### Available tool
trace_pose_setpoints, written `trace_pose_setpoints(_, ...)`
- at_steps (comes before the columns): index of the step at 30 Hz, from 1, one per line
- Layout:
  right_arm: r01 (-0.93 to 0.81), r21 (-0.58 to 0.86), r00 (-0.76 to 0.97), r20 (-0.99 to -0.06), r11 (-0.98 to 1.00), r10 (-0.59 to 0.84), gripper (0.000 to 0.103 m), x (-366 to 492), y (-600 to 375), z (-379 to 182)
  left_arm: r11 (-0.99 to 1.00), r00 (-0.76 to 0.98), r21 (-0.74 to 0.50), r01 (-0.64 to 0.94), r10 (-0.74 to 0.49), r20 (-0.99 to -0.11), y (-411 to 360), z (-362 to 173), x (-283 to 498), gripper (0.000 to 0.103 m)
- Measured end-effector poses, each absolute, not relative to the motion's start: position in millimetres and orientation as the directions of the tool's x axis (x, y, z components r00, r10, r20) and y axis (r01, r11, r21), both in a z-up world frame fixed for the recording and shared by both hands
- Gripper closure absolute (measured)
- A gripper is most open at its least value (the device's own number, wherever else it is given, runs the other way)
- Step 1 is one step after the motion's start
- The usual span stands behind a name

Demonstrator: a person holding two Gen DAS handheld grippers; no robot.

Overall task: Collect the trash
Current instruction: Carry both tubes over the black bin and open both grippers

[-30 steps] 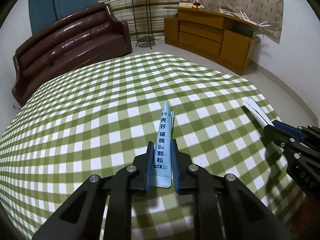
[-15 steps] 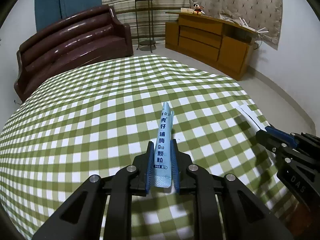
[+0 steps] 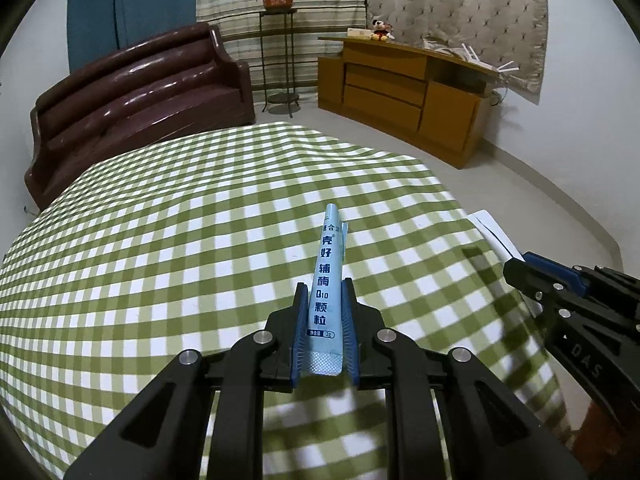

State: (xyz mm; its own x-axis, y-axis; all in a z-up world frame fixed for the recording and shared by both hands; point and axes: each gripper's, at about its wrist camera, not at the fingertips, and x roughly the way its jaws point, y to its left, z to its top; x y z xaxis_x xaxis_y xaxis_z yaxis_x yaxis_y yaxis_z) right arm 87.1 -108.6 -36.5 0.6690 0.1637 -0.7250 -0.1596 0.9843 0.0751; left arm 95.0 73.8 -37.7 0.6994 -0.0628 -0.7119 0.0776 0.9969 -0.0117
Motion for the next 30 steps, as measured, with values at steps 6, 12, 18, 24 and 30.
trace_pose_setpoints(6,-0.12,0.065,0.69,-0.712,0.991,0.13,0.086,75,-134,-31,0.994,0.712,-0.014,0.112,-0.09,-0.696,46,-29,93,0.085)
trace_pose_setpoints(12,-0.062,0.054,0.709,-0.701,0.997,0.082,0.086,72,-165,-25,0.987,0.719,-0.014,0.159,-0.126,-0.683,19,-25,91,0.085)
trace_pose_setpoints(18,-0.006,0.05,0.716,-0.697,0.999,0.039,0.086,73,-191,-25,0.978,0.715,-0.016,0.206,-0.162,-0.68,-7,-25,96,0.085)
trace_pose_setpoints(24,0.024,0.05,0.719,-0.695,0.998,0.018,0.086,76,-202,-27,0.969,0.713,-0.013,0.245,-0.189,-0.676,-31,-26,103,0.085)
trace_pose_setpoints(30,0.045,0.046,0.719,-0.695,0.998,0.0,0.086,80,-208,-30,0.964,0.712,-0.01,0.266,-0.204,-0.672,-47,-29,112,0.085)
